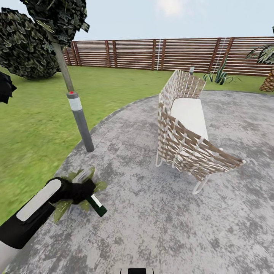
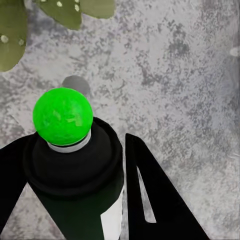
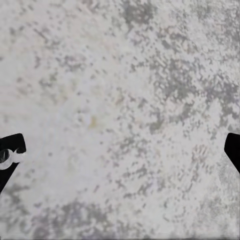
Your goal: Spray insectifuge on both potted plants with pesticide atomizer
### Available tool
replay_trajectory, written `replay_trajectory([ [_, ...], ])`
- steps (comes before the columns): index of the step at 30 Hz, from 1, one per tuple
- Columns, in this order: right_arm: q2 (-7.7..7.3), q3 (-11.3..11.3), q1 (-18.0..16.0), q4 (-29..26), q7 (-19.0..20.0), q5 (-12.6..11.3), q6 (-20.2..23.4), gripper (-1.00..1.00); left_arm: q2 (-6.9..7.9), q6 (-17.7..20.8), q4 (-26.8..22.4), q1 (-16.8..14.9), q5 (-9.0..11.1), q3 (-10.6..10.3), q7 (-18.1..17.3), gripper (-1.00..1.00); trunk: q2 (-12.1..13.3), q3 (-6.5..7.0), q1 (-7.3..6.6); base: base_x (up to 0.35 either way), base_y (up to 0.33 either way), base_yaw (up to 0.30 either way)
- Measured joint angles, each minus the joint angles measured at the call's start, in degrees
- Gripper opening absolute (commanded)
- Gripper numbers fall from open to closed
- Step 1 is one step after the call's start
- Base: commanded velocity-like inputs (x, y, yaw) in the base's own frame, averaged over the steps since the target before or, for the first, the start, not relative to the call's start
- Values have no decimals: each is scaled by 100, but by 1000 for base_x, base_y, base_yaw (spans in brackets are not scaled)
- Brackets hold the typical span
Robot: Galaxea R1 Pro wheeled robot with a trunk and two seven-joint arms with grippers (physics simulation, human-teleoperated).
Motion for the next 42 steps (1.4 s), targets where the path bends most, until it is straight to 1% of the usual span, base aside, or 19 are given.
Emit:
replay_trajectory([
  [1, -4, -9, -17, -413, 19, -39, 634, 100, 14, 107, -129, 67, -151, -36, -126, -100, -1, 0, -1, -2, 9, 277],
  [3, -7, -105, -33, -687, 33, -60, 937, 100, 22, 261, -154, 89, -416, -50, -155, -100, -1, 0, -1, -1, 5, 285],
  [4, -5, -146, -39, -743, 37, -65, 992, 100, 23, 322, -157, 92, -536, -52, -160, -100, -1, 0, -1, -1, 3, 289],
  [6, -2, -271, -55, -938, 75, -71, 1129, 100, 24, 590, -175, 98, -982, -42, -172, -100, -1, 0, -1, 0, 2, 292],
  [7, -1, -305, -59, -997, 145, -71, 1162, 100, 25, 701, -201, 111, -1114, -43, -176, -100, -1, 0, -1, 0, 1, 294],
  [10, 1, -346, -71, -1066, 351, -68, 1200, 100, 17, 919, -302, 193, -1307, -65, -171, -100, 0, 0, -1, 0, 0, 240],
  [12, -5, -369, -80, -1088, 457, -67, 1213, 100, 50, 1149, -343, 241, -1814, -78, -254, -100, -1, 0, -1, 0, 0, 111],
  [13, -18, -373, -82, -1070, 474, -69, 1212, 100, 77, 1701, -347, 248, -2594, -94, -810, -100, -1, 0, -1, 0, 0, 103],
  [14, -30, -379, -82, -1052, 482, -68, 1213, 100, 94, 1983, -353, 255, -3054, -96, -1338, -100, -1, 0, -1, 0, 0, 103],
  [15, -35, -393, -85, -1026, 487, -65, 1211, 100, 132, 2110, -355, 278, -3295, -81, -1673, -100, -1, 0, -1, 0, 0, 104],
  [16, -36, -402, -88, -1006, 488, -65, 1208, 100, 168, 2156, -357, 299, -3386, -72, -1833, -100, -1, 0, -1, 0, 0, 106],
  [18, -40, -426, -100, -934, 492, -66, 1187, 100, 372, 2237, -359, 368, -3592, -25, -2460, -100, -1, 0, -1, 0, 0, 110],
  [22, -33, -441, -107, -886, 495, -67, 1155, 100, 657, 2239, -359, 605, -3709, 270, -3600, -100, -1, 0, -1, 0, 0, 120],
  [24, -25, -446, -108, -879, 499, -68, 1139, 100, 717, 2241, -343, 731, -3857, 350, -3882, -100, -1, 0, -1, 0, 6, 61],
  [26, -45, -449, -109, -839, 501, -67, 1123, 100, 733, 2248, -310, 800, -4238, 371, -4011, -100, -1, 0, -1, 0, 107, 28],
  [29, -55, -450, -116, -746, 502, -66, 1014, 100, 739, 2259, -291, 848, -4589, 379, -4090, -100, -1, 0, -1, 0, 225, 11],
  [32, -31, -450, -154, -620, 466, -66, 906, 100, 748, 2265, -279, 900, -4744, 394, -4114, -100, -1, 0, -1, 0, 304, 3],
  [38, -8, -443, -184, -580, 424, -66, 888, 100, 761, 2248, -210, 995, -4800, 411, -4103, -100, -1, 0, -3, 93, 314, 0],
  [42, -8, -441, -189, -573, 431, -66, 877, 100, 756, 2232, -32, 1028, -5049, 410, -4108, -100, -1, 0, -3, 227, 270, 0],
])
